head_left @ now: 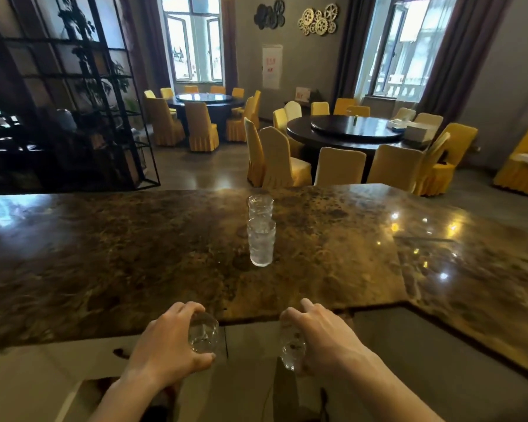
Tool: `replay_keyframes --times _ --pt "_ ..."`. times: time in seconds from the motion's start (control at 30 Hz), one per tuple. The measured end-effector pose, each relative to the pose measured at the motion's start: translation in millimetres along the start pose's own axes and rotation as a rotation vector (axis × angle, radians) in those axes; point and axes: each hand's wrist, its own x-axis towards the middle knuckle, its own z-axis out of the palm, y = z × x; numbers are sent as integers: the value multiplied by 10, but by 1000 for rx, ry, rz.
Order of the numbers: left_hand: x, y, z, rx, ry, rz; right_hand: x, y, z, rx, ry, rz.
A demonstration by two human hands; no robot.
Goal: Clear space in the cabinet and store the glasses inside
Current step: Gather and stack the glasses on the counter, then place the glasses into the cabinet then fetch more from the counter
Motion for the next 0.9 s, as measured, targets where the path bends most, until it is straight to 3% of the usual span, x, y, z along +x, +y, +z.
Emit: replay_keyframes --times 0.43,0.9 --pt "-458 -610 394 -83 -120 11 -32 -733 805 106 -71 123" --pt "-813 -1511 1902 -121 -358 -135 140 -928 2630 142 -218 149"
